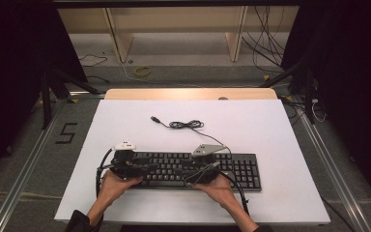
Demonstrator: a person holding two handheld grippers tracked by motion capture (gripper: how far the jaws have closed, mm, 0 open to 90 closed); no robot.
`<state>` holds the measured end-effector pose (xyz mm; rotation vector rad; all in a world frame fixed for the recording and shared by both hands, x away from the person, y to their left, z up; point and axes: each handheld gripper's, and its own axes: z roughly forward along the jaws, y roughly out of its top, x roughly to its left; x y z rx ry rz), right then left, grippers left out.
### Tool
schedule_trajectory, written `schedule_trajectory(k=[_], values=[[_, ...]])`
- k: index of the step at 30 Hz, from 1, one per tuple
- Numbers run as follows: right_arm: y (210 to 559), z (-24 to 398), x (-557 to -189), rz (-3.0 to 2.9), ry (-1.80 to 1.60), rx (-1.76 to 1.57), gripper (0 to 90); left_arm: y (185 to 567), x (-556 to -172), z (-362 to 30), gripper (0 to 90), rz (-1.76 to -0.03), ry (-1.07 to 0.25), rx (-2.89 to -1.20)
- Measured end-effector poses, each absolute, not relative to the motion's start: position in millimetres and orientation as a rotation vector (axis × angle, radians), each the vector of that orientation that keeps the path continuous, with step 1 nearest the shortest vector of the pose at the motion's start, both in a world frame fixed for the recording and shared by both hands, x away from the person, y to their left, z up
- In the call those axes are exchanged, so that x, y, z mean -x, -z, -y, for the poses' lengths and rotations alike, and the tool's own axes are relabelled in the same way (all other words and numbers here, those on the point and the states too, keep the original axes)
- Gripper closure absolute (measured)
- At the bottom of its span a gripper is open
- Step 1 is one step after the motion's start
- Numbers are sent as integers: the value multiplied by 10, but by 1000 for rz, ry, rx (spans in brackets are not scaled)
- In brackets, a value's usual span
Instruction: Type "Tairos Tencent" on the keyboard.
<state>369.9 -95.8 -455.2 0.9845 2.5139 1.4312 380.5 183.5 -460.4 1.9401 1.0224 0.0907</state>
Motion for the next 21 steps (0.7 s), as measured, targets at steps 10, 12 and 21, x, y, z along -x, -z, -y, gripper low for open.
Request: schedule_trajectory(k=[10, 12, 21], values=[[4564, 846, -3715, -2549, -1417, -955, 761, 4582, -3745, -1869, 376, -1015, -95, -1924], [4568, 838, -3716, -2553, -1417, -949, 778, 4581, -3736, -1873, 372, -1013, -96, -1921], [4612, 768, -3725, -2576, -1383, -940, 880, 4561, -3673, -1916, 360, -997, -98, -1905]])
